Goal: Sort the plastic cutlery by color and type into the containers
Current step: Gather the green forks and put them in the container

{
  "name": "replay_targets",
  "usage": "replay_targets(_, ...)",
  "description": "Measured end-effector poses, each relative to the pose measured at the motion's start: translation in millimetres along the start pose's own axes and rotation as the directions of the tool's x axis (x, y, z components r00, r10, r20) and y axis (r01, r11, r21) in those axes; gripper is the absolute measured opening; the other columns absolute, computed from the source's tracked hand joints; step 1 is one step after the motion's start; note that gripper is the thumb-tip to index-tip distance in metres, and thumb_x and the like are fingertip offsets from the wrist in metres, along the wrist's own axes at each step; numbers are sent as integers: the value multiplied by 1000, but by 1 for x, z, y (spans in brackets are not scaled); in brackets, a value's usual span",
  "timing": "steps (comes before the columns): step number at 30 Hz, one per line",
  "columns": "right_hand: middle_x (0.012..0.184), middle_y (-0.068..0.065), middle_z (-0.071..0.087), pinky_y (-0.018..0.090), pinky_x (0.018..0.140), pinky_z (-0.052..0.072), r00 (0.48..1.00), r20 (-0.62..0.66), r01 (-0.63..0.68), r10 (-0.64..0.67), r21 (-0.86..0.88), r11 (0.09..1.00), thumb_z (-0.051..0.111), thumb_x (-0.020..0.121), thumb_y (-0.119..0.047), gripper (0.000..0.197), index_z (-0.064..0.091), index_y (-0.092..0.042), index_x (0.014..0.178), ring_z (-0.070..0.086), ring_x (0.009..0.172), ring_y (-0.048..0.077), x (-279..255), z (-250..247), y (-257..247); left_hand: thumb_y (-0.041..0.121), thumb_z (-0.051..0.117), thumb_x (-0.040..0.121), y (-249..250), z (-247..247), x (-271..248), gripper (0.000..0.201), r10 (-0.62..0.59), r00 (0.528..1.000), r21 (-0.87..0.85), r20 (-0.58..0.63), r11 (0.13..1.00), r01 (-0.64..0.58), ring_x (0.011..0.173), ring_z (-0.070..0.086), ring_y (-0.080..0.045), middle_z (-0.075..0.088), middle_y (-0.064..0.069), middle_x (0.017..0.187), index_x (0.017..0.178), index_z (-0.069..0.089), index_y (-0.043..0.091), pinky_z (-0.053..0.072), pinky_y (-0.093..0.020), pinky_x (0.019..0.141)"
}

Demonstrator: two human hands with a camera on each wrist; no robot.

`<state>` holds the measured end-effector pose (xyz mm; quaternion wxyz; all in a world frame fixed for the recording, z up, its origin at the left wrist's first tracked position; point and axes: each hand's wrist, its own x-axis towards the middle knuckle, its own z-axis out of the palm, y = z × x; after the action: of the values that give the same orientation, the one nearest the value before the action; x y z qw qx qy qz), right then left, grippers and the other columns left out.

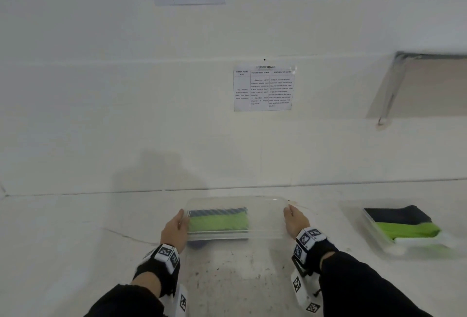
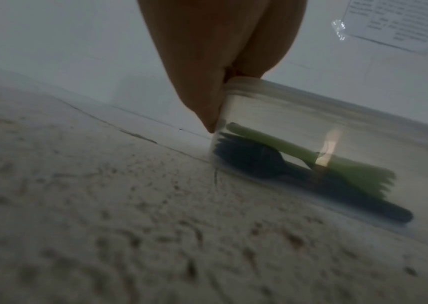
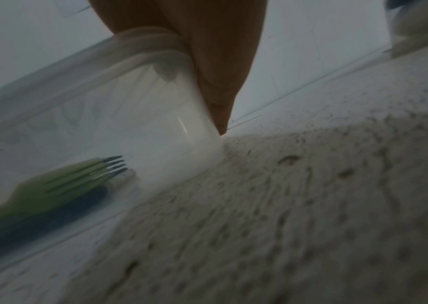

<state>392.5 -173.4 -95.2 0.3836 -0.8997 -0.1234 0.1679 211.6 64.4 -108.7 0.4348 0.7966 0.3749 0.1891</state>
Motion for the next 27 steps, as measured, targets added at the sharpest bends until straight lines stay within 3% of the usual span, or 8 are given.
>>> replay_targets(4, 151, 12, 30, 30, 112, 23, 999, 36, -15, 15, 8, 1000, 24, 102, -30, 50, 25, -8, 147, 31, 138, 28, -2, -2, -1, 24, 35, 101, 2, 4, -7, 47, -12, 999, 44, -31, 999, 13, 135, 36, -33, 37, -16, 147, 145, 33, 7, 26, -33, 110)
replay_targets(9, 153, 10, 26, 26, 111, 21, 996, 60, 56, -62, 94, 994, 28, 102, -32, 52, 20, -10, 148, 27, 141, 25, -19, -15, 3, 23, 33, 101, 19, 13, -21, 46, -14, 990, 241, -139, 969, 48, 141, 19, -31, 21, -17, 154, 145, 32, 8, 18, -39, 114)
replay_targets(11, 151, 7, 31, 23, 110, 22, 988, 14, 149, -152, 110, 983, 32, 101, -27, 47, 28, -10, 146, 30, 139, 21, -30, -28, 10, 24, 34, 100, 39, 26, -41, 47, 114, 981, 281, -160, 957, -65, 142, 17, -29, 19, -16, 154, 144, 32, 9, 15, -38, 114)
replay_targets(13, 145, 7, 41, 18, 105, 26, 971, -48, 239, -235, 134, 962, 35, 100, -20, 41, 38, -10, 140, 38, 135, 20, -40, -50, 19, 34, 27, 91, 68, 48, -65, 60, 255, 962, 263, -98, 939, -222, 144, 14, -27, 19, -15, 154, 144, 32, 7, 11, -35, 115)
replay_targets(17, 126, 13, 59, 19, 92, 35, 938, -235, 283, -254, 102, 954, 42, 96, -10, 34, 54, -11, 128, 53, 118, 25, -44, -122, 50, 36, 26, 80, 134, 119, -111, 72, 376, 926, 131, 15, 918, -375, 145, 14, -22, 20, -11, 155, 145, 29, 6, 8, -25, 115)
replay_targets(21, 137, 8, 51, 30, 103, 36, 915, -372, 164, -155, -8, 986, 41, 94, -10, 38, 52, -15, 130, 49, 124, 27, -24, -218, 106, 21, 39, 99, 192, 212, -154, 52, 384, 912, 19, 144, 920, -391, 144, 16, -16, 21, -7, 155, 146, 25, 7, 8, -14, 110)
replay_targets(25, 154, -2, 22, 41, 114, 19, 907, -421, -147, 13, -288, 946, 35, 95, -17, 47, 35, -21, 141, 20, 141, 17, 4, -307, 177, 24, 35, 101, 227, 289, -176, 53, 147, 955, -88, 258, 988, -129, 144, 19, -17, 19, -7, 156, 149, 19, 7, 14, -21, 112)
replay_targets(27, 153, 2, 23, 43, 113, 20, 904, -409, -262, 123, -306, 915, 35, 95, -20, 48, 31, -16, 143, 20, 140, 22, 19, -337, 209, 29, 32, 102, 239, 315, -178, 54, 44, 959, -93, 280, 995, -19, 144, 20, -20, 19, -8, 156, 149, 18, 7, 17, -21, 110)
